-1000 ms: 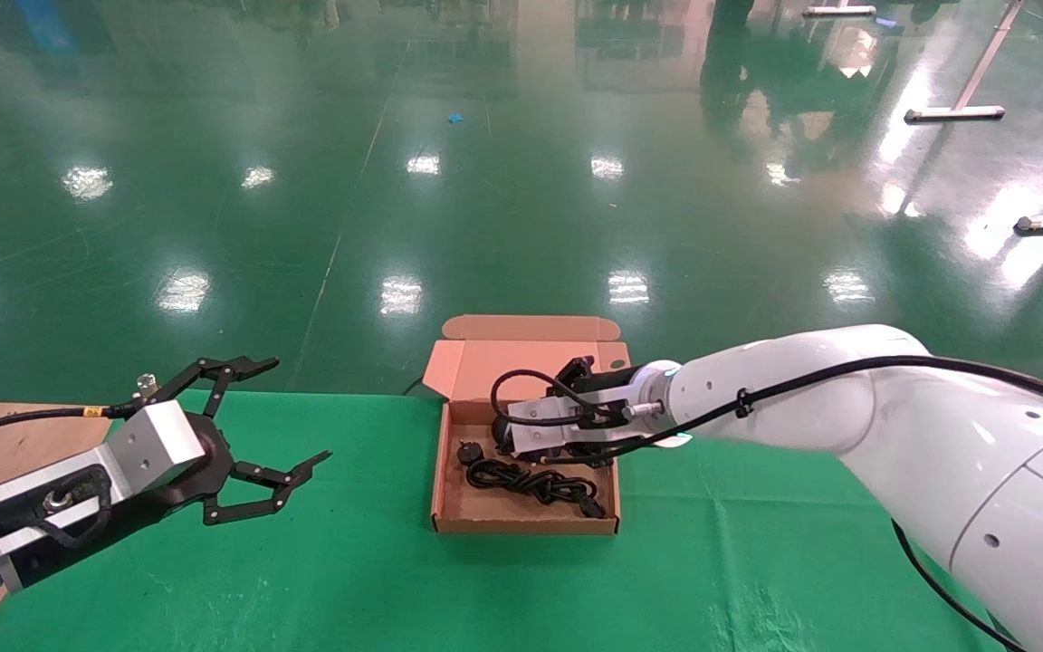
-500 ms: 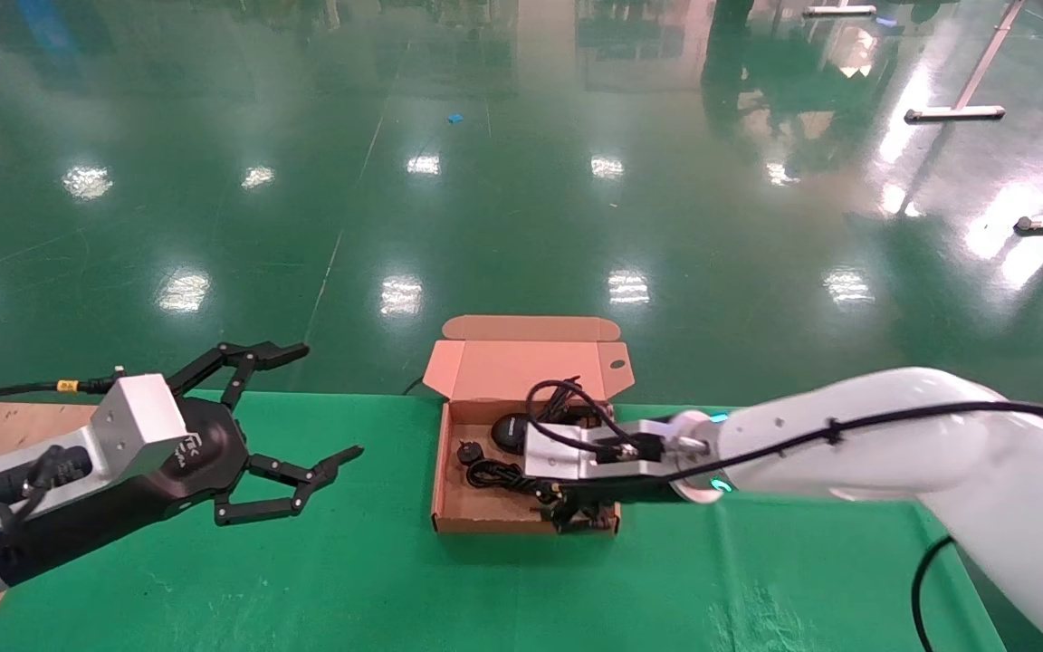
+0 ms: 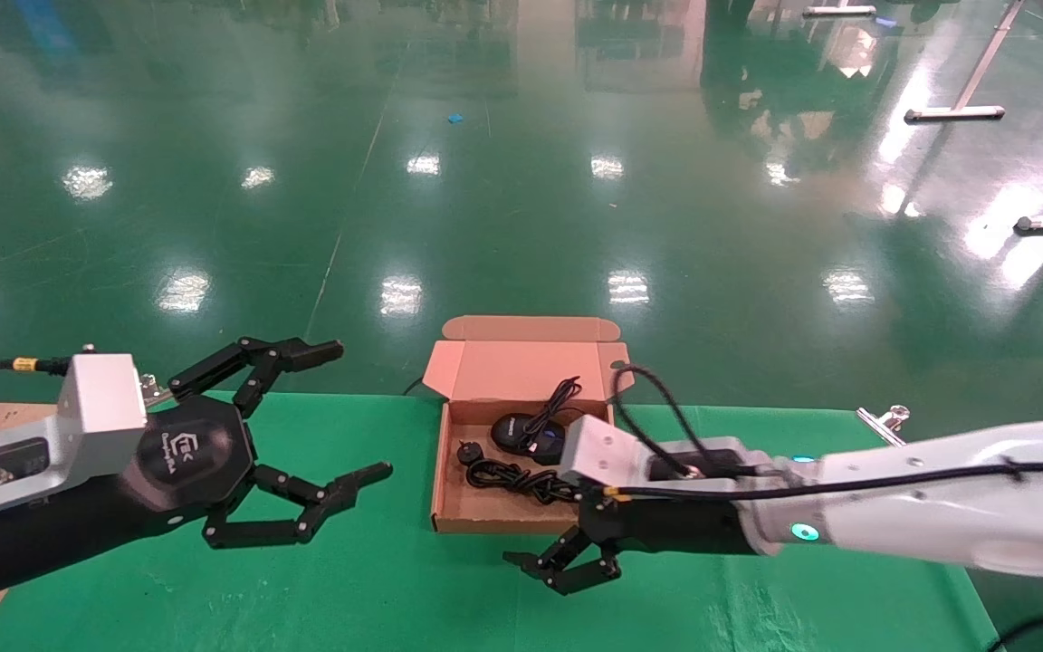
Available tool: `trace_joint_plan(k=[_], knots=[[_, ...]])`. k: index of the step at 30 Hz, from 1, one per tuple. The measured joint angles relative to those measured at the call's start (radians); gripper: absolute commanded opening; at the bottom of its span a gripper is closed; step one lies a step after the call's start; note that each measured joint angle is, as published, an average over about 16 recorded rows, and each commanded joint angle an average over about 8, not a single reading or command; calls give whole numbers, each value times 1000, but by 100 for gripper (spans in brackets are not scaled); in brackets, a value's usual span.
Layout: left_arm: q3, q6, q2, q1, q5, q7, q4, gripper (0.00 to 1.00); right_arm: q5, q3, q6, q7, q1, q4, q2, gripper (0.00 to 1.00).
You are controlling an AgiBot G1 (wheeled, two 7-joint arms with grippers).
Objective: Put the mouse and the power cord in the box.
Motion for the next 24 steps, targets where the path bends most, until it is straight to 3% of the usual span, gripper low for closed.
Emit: trace_joint_plan(k=[17, 24], knots=[[-85, 189, -13, -18, 28, -257, -88, 100, 260, 308, -238, 63, -180, 193, 216, 100], [-103, 228, -16, -22, 34, -310, -107, 100, 313, 372, -287, 76, -217, 233, 260, 100]])
